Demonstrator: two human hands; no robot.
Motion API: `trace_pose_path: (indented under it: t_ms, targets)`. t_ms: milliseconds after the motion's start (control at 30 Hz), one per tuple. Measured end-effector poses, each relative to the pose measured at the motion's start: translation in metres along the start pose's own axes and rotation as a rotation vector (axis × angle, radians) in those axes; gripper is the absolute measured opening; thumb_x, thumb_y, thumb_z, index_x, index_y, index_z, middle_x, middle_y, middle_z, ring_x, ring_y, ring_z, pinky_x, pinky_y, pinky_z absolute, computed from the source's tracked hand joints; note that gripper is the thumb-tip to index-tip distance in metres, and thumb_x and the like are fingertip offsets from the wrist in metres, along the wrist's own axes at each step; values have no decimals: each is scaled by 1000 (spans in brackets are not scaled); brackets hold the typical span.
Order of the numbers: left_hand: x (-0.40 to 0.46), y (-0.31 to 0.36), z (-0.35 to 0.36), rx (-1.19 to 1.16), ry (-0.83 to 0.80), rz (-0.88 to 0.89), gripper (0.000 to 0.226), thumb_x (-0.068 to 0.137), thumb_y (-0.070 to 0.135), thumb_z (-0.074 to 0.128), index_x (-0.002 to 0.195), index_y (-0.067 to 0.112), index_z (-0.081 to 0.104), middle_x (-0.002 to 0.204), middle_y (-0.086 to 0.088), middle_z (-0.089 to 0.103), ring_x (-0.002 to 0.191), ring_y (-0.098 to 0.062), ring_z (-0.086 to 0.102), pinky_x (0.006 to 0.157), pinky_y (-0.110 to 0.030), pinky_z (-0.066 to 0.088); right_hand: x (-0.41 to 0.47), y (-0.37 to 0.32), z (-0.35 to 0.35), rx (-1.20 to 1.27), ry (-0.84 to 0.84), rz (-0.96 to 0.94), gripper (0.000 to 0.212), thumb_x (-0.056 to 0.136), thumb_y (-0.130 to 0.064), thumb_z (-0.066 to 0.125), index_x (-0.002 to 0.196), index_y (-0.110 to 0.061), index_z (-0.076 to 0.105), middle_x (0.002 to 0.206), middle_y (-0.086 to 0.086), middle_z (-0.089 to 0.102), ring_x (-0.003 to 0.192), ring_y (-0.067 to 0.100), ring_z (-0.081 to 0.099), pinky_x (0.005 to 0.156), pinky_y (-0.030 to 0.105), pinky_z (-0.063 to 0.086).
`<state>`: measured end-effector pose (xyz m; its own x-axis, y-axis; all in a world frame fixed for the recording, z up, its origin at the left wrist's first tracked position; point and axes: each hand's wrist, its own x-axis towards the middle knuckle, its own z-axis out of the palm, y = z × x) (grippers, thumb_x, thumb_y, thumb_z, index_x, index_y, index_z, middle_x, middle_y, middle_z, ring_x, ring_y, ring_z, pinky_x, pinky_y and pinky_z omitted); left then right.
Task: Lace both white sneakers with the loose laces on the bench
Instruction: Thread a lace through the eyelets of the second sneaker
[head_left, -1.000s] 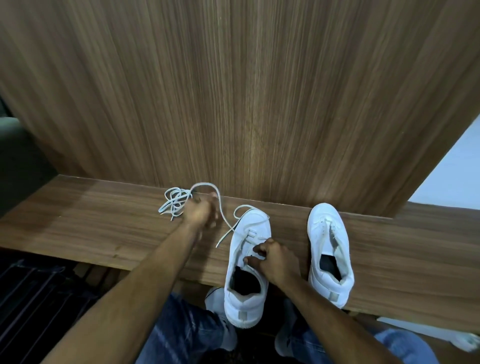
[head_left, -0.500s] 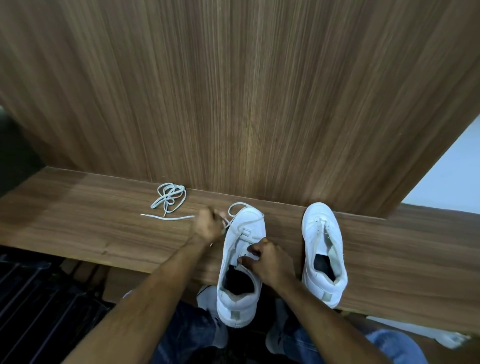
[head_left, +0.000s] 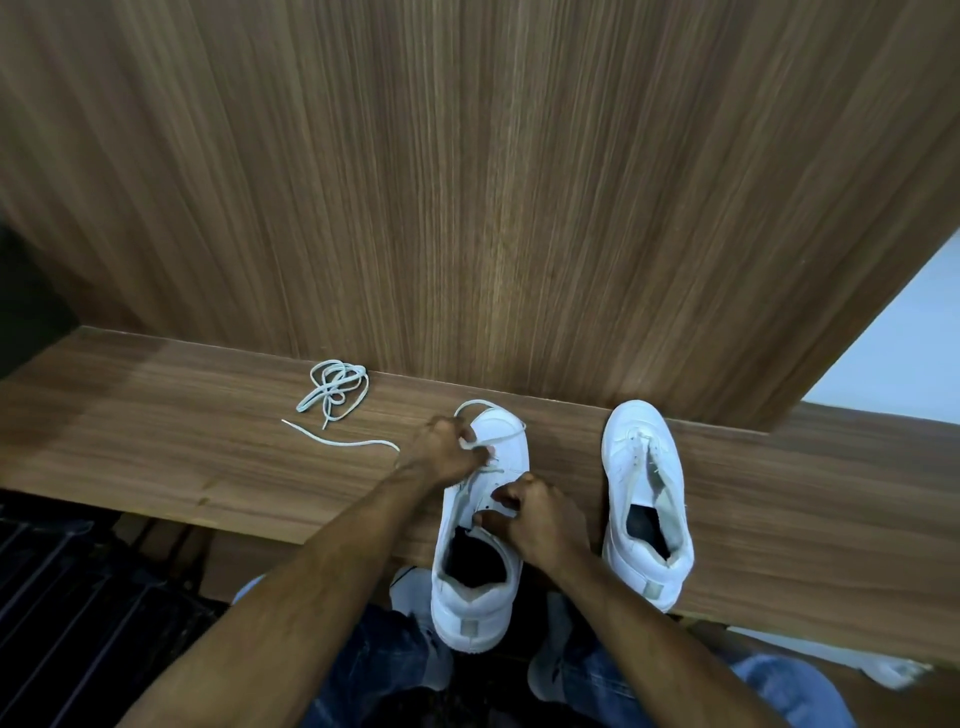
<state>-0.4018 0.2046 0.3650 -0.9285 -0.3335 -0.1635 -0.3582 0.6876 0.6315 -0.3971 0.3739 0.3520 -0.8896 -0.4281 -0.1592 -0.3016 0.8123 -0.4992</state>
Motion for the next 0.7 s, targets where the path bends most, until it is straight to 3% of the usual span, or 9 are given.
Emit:
trace_pose_path:
  t_ms: [67,133,233,333,433,533,633,700]
  targets:
    - [1,11,9,95,-11,29,28,76,37,73,92,17,62,103,-7,67,100,-27,61,84,-34,50,-1,2,-2,8,-11,0,49,77,-57,68,118,-30,64,121,-11,64,111,15,61,88,30,47]
    - [2,20,8,120,31,55,16,76,26,71,85,21,58,100,-5,66,98,-26,61,79,-29,46,-2,4,-3,41,-13,0,51,76,-57,69,118,-29,64,121,-11,65,112,14,61,88,29,48]
    - [3,24,1,129,-36,122,14,79,18,67,76,24,55,93,0,65,91,-22,61,74,-27,43,-2,9,-2,69,-17,-6,49,76,-54,71,116,-28,65,120,-11,66,112,14,61,89,29,49]
    - [-1,27,-14,-206,-113,165,23,83,7,69,71,18,54,72,0,62,68,-13,58,69,-29,45,1,9,-6,133,-48,-11,44,78,-46,72,117,-26,66,111,-9,69,106,12,63,88,27,48]
    - [-7,44,-36,-511,-127,239,15,87,0,66,77,7,57,69,-7,67,61,-6,61,65,-20,50,11,7,-18,436,-65,94,42,80,-28,76,117,-17,60,81,-4,69,78,14,65,74,29,49]
    - [-11,65,-58,-496,-140,357,6,87,3,66,88,-3,65,78,-14,68,68,-13,61,69,-22,51,24,6,-38,623,51,93,44,82,-14,74,118,-13,50,61,-2,62,54,16,60,56,33,48]
    - [-8,83,-67,-419,-157,416,11,88,7,67,92,-3,68,74,-5,65,67,-8,58,67,-18,48,32,-4,-65,786,97,-21,49,84,-2,69,124,-23,50,76,9,63,58,17,60,48,29,48]
    - [-7,89,-67,-372,-166,449,12,88,9,67,93,-1,70,76,-7,67,69,-9,59,68,-19,48,37,-14,-82,750,67,-113,30,87,2,63,108,-18,60,77,9,64,58,11,61,44,26,48]
